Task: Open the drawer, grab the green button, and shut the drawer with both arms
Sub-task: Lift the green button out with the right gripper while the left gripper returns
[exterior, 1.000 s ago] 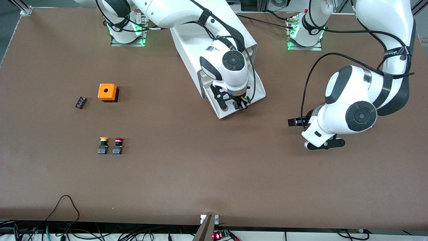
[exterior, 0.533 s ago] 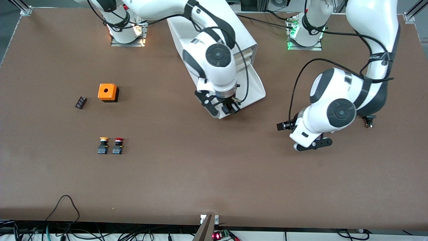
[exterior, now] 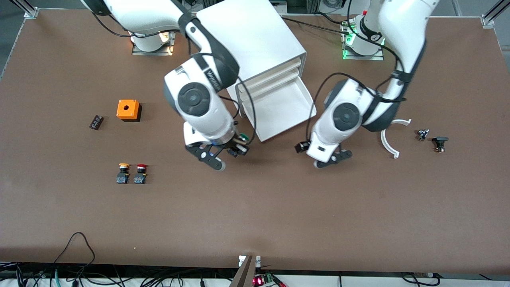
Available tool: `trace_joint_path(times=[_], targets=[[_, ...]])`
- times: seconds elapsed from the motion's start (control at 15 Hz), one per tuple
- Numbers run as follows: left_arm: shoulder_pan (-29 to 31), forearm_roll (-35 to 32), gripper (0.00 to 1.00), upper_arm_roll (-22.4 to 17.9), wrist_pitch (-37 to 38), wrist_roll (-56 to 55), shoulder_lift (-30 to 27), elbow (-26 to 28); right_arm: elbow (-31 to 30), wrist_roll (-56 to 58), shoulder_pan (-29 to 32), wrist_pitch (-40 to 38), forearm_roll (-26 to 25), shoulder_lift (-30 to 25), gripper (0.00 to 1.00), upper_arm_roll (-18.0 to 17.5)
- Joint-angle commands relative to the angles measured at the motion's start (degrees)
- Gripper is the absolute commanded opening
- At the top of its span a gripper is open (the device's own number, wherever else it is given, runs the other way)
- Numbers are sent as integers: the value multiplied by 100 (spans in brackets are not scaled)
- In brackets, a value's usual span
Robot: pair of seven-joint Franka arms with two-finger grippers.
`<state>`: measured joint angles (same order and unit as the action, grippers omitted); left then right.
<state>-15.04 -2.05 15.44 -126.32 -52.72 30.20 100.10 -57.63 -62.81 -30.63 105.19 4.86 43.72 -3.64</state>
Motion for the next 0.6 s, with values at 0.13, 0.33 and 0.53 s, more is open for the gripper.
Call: trace_joint_path(times=[0.13,0.33,0.53], targets=[[-306,-32,99,-50,-902,-564,-120,756,-29,1953,741,-323,226,-82,0,-84],[-447,-41,99,-32,-903,-844,-128,801,-177,3088,1084,-385,235,-74,0,-84],[-710,-32,99,-24,-903,-1047,-128,941,-363,3923,1348,-288,191,-48,0,-75]])
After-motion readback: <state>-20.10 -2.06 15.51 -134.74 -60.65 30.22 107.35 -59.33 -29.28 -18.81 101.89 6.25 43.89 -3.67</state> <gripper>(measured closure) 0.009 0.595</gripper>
